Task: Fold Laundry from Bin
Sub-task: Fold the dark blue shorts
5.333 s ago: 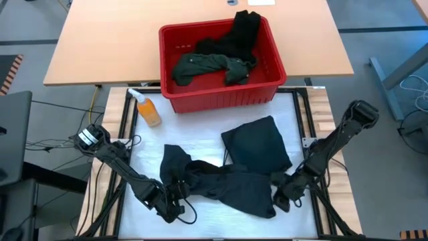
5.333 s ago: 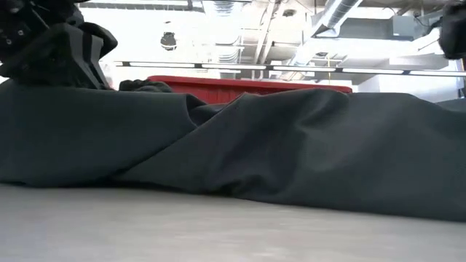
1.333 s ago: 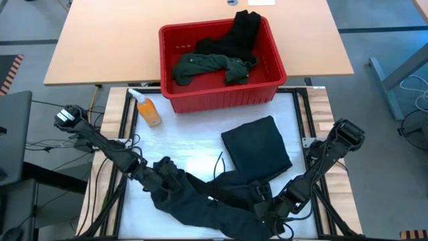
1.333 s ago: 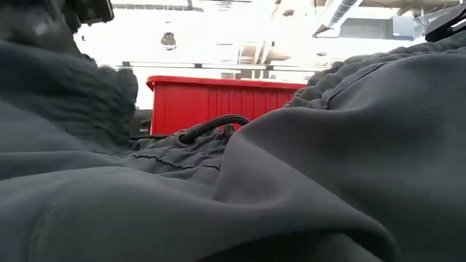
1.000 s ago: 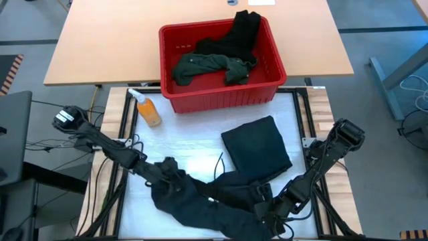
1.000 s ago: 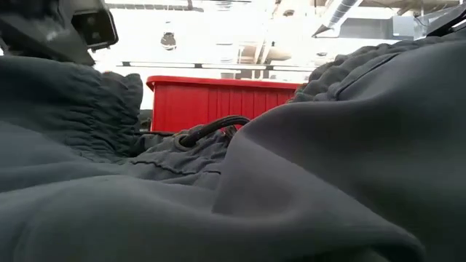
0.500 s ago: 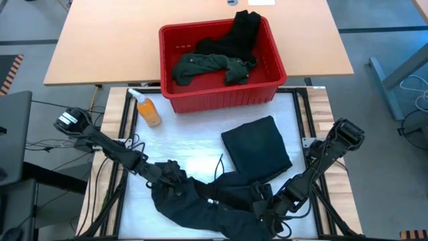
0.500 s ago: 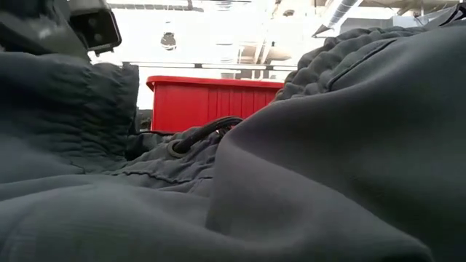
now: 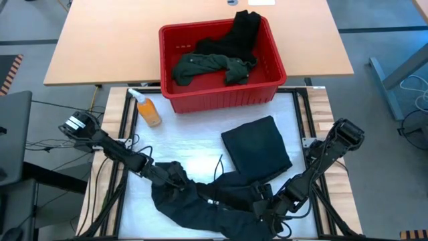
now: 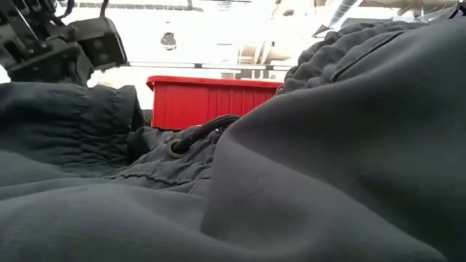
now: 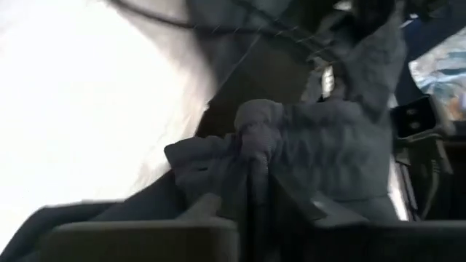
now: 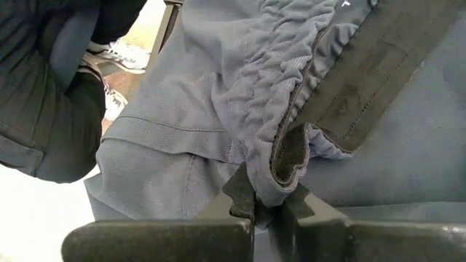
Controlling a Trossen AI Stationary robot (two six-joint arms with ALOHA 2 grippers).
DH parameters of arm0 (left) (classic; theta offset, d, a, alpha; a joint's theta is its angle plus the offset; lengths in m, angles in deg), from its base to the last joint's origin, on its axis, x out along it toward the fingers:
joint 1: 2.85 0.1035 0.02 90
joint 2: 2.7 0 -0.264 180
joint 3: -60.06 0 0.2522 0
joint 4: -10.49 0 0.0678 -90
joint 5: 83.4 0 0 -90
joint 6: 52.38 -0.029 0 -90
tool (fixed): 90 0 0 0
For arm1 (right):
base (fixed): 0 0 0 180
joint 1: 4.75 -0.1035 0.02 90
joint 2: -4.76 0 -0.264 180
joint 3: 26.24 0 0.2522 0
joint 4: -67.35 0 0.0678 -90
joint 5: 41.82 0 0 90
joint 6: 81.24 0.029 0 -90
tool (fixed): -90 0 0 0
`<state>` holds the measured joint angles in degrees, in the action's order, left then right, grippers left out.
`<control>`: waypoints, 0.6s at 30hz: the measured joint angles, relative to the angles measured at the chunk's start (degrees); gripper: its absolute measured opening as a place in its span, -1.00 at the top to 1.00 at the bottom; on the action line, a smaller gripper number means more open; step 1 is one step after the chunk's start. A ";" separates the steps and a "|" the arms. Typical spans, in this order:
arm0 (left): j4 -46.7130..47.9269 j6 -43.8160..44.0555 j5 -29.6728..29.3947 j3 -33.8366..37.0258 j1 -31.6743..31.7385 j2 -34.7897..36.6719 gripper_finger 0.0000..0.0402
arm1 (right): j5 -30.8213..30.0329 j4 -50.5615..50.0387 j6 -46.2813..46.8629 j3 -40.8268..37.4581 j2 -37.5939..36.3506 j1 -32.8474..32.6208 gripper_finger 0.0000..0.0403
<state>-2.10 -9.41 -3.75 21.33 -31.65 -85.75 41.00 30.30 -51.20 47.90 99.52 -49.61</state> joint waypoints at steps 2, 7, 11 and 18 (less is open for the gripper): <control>0.06 -2.11 0.04 0.00 -0.02 1.57 0.92 | 0.06 -0.02 0.17 0.00 0.00 0.02 0.83; 2.88 -7.68 -0.01 0.00 -0.06 9.95 0.98 | 1.12 -0.20 0.57 0.00 -0.31 0.02 0.83; 8.76 -12.66 -2.86 0.00 -1.12 20.94 0.99 | 0.19 -1.71 0.14 0.00 -2.41 0.14 0.83; 12.90 -25.36 -9.13 0.00 -3.86 41.32 0.99 | -17.36 -8.92 -10.72 -0.02 -11.04 1.55 0.83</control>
<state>10.81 -34.77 -12.89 21.33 -35.51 -44.43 23.64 21.37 -61.92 47.88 88.48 -48.06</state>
